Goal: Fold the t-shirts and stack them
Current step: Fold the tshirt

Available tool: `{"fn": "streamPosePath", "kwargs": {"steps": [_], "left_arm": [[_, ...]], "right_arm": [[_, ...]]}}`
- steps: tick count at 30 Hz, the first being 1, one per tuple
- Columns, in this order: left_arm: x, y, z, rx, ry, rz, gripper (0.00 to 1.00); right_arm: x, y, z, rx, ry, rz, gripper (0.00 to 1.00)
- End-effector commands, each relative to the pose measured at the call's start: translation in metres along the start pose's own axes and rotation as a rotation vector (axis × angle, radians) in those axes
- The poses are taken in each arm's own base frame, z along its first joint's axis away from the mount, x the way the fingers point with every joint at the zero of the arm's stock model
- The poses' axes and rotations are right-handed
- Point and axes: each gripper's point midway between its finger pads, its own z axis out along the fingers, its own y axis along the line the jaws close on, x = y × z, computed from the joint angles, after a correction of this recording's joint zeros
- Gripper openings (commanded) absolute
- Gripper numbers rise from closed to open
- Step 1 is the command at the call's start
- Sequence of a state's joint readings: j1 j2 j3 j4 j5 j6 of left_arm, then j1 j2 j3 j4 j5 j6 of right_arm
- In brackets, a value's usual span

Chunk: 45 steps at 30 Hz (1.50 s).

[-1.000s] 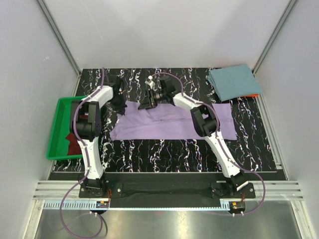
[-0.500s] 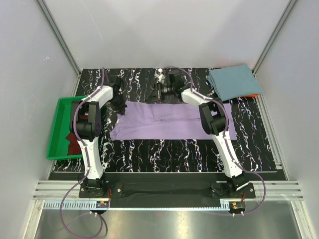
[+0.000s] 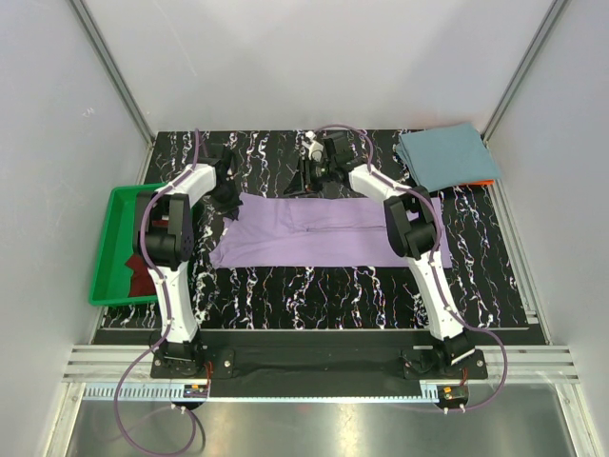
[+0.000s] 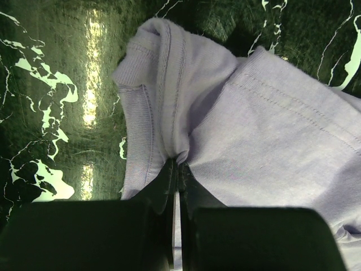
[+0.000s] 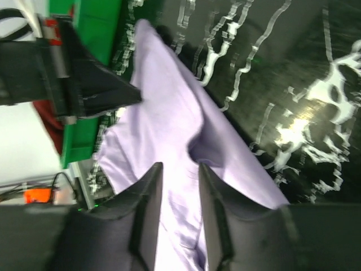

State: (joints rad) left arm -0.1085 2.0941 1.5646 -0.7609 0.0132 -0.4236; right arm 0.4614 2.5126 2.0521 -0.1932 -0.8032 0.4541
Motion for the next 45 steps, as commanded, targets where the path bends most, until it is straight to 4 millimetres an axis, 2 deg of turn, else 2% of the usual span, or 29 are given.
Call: {"fn": "streamPosePath", "kwargs": {"steps": [1,11,19,26,33,35,38,39,45], "left_arm": [[-0.009,0.011,0.001,-0.055,-0.03,-0.011,0.0],[-0.009,0.011,0.002,-0.058,-0.027,-0.014,0.0],[-0.009,0.01,0.002,-0.055,-0.027,-0.016,0.0],[-0.01,0.009,0.002,-0.047,-0.03,-0.018,0.0],[-0.01,0.008,0.002,-0.045,-0.027,-0.018,0.0],[-0.01,0.008,0.003,-0.044,-0.025,-0.019,0.0],[-0.01,0.008,0.001,-0.043,-0.028,-0.021,0.0],[-0.01,0.008,-0.001,-0.042,-0.03,-0.022,0.0],[-0.014,0.007,-0.015,-0.043,-0.056,-0.046,0.0]], "right_arm": [[-0.008,0.001,-0.004,0.088,-0.004,-0.081,0.41],[0.008,-0.019,0.011,0.164,0.023,-0.107,0.3],[0.016,-0.014,0.022,0.177,0.038,-0.123,0.3],[0.017,-0.022,0.025,0.246,0.036,-0.146,0.29],[0.016,-0.021,0.026,0.268,0.033,-0.158,0.26],[0.014,-0.02,0.025,0.276,0.024,-0.164,0.24],[0.011,-0.017,0.025,0.279,0.018,-0.162,0.13],[0.01,-0.015,0.025,0.28,0.014,-0.165,0.02],[-0.003,-0.007,0.012,0.326,-0.048,-0.176,0.0]]}}
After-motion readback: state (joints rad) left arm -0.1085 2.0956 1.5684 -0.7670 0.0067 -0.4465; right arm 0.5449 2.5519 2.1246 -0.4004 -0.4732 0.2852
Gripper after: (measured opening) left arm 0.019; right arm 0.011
